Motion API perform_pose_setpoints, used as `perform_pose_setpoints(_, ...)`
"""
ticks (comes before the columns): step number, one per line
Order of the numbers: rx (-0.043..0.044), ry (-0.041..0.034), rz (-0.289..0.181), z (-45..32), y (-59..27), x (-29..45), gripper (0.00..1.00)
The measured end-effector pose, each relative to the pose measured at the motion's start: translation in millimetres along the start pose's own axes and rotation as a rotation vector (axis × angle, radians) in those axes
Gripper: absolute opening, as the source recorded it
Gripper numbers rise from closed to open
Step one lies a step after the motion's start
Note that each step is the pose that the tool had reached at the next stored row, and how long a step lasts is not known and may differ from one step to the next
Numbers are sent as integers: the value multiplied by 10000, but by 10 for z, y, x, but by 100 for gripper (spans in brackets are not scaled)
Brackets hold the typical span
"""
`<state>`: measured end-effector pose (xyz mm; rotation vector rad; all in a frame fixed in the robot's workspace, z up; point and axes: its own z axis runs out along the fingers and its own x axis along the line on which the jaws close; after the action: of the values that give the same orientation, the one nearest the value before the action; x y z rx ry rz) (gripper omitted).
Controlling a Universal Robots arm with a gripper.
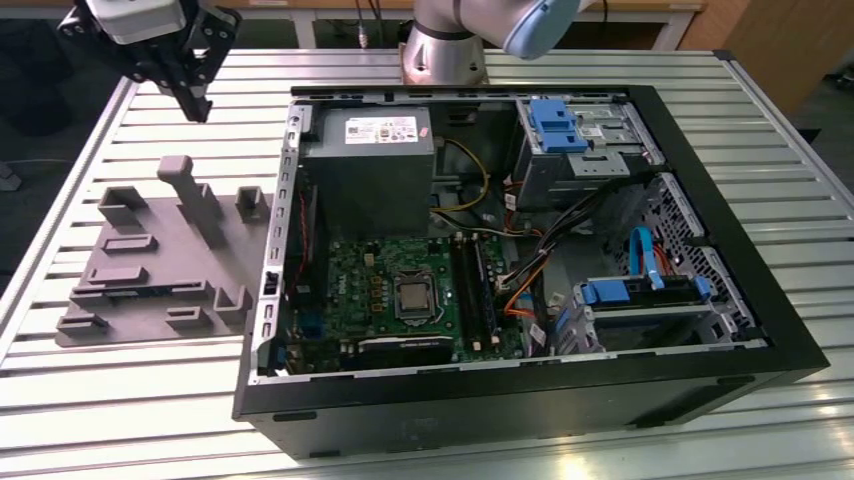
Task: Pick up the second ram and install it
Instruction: 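Reach for the second ram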
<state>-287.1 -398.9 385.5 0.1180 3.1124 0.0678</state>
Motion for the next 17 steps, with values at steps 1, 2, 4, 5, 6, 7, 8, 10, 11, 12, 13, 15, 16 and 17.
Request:
perform_pose_setpoints(1,0,1,0,0,0,4,11)
perform_pose_setpoints(2,1,2,0,0,-1,9,11)
perform_pose_setpoints(4,1,1,0,1,-1,18,11)
perform_pose_setpoints(5,1,1,0,2,-2,23,11)
perform_pose_setpoints(6,2,2,0,2,-2,28,11)
perform_pose_setpoints(7,2,2,0,2,-3,34,11)
perform_pose_setpoints(8,1,1,0,3,-3,40,11)
perform_pose_setpoints(10,0,1,-1,6,-4,53,11)
perform_pose_setpoints(11,1,2,-1,5,-5,59,11)
perform_pose_setpoints(12,2,2,0,6,-6,66,11)
perform_pose_setpoints(13,2,2,0,6,-6,72,11)
perform_pose_setpoints(15,2,2,0,7,-7,85,11)
perform_pose_setpoints(16,1,1,0,8,-7,90,11)
perform_pose_setpoints(17,0,2,0,9,-8,94,11)
